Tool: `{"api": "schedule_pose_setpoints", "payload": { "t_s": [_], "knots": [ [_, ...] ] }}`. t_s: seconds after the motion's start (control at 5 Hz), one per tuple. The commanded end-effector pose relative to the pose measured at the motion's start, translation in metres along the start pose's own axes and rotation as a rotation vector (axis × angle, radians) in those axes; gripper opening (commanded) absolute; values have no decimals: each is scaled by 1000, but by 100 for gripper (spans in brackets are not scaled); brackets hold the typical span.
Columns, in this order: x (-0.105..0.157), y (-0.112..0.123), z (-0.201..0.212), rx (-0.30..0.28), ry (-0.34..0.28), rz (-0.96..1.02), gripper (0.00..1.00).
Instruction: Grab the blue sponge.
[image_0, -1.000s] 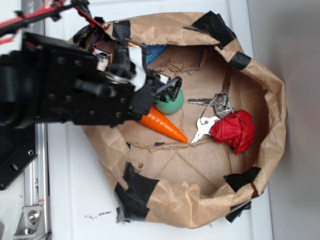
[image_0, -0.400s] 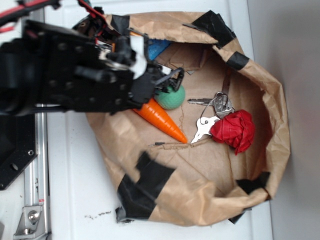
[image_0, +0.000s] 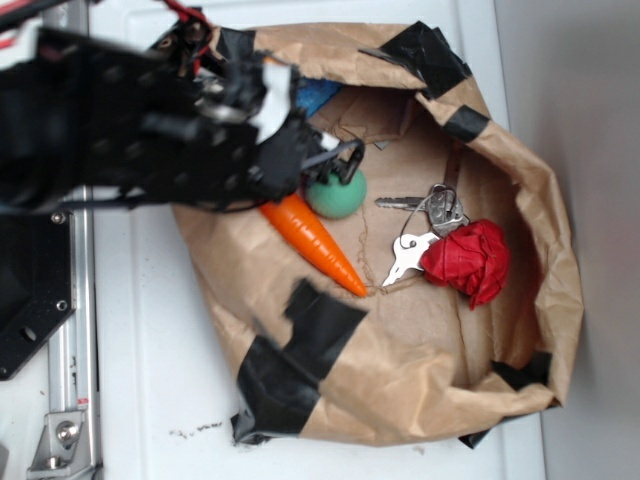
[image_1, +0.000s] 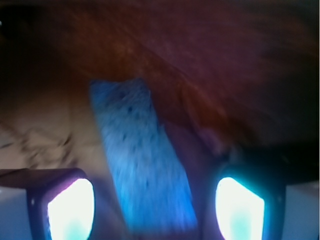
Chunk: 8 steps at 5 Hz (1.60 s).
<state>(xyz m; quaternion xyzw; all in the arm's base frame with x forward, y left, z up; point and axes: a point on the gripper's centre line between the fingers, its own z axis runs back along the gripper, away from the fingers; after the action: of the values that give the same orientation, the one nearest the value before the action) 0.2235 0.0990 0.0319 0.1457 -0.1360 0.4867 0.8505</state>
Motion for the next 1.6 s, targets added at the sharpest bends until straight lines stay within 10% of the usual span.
{"api": "schedule_pose_setpoints", "payload": {
  "t_s": [0.0,0.2,0.4,1.4],
  "knots": [
    [17,17,-14,-46,127,-51,100],
    [15,19,-16,-65,127,-131,95],
    [17,18,-16,-61,130,-123,0],
    [18,15,-16,-75,152,-179,0]
  ]
}}
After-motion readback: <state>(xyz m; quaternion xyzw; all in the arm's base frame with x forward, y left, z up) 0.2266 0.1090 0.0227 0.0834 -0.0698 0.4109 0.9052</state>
